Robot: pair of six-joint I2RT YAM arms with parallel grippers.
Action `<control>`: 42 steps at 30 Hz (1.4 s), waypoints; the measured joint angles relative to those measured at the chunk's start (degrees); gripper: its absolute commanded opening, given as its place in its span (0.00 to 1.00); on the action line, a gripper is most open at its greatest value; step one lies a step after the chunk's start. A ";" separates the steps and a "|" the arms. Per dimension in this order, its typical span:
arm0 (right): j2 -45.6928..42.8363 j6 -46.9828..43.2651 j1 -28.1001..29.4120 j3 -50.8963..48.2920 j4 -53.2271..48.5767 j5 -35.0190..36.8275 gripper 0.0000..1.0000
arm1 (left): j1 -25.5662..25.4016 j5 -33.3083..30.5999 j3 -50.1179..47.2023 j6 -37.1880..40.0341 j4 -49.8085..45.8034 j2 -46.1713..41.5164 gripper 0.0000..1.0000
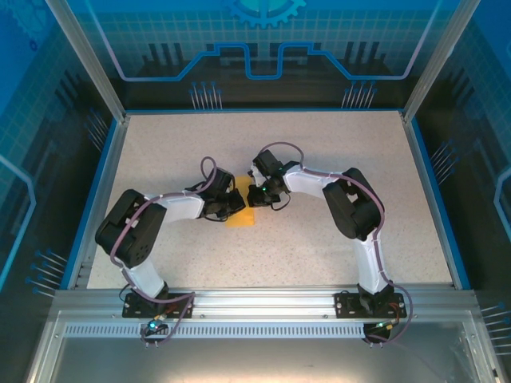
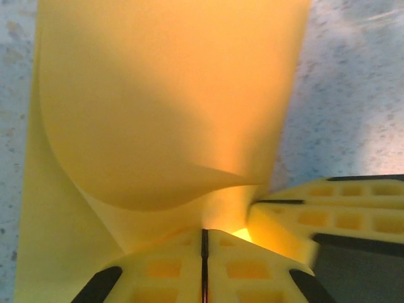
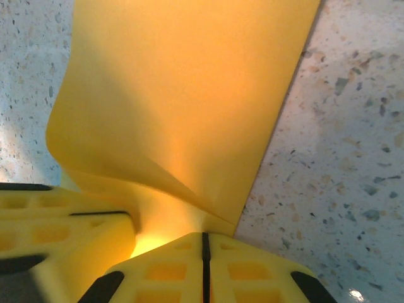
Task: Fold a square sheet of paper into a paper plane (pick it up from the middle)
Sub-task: Fold the triangle a second time at the center of the table.
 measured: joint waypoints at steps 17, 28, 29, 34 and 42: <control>0.00 0.00 0.00 0.00 -0.04 0.26 0.09 | 2.43 0.07 -3.76 0.00 4.83 -2.97 0.15; 0.00 0.00 0.00 0.00 -0.04 0.28 0.09 | 3.39 -0.15 -3.58 -0.44 5.22 -0.92 0.12; 0.00 0.00 0.00 0.00 -0.07 0.28 0.09 | 3.39 -0.15 -3.58 -0.44 5.20 -0.92 0.13; 0.00 0.00 0.00 0.00 -0.07 0.35 0.09 | 3.39 0.04 -3.56 -0.44 5.27 -1.27 0.14; 0.00 0.00 0.00 0.00 -0.07 0.35 0.09 | 3.39 -0.04 -3.28 -0.42 5.40 -2.69 0.12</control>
